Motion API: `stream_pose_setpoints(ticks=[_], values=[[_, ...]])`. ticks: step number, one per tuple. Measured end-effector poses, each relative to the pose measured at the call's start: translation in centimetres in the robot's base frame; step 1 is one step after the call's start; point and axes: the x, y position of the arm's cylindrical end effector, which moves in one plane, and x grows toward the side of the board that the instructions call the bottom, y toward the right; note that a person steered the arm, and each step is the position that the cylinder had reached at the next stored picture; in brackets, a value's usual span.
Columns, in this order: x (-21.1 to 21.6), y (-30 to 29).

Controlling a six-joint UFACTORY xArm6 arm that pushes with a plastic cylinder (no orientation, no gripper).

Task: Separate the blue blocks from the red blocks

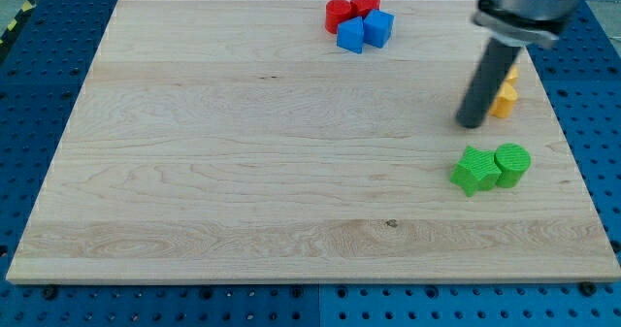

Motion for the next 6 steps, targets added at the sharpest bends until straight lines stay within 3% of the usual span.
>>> stream_pose_setpoints(ticks=[1, 2, 3, 4, 6], values=[[-0.6, -9.3], [-2.3, -13.9], [-5.8, -9.6], [-9.2, -1.6], [-15.8, 3.7]])
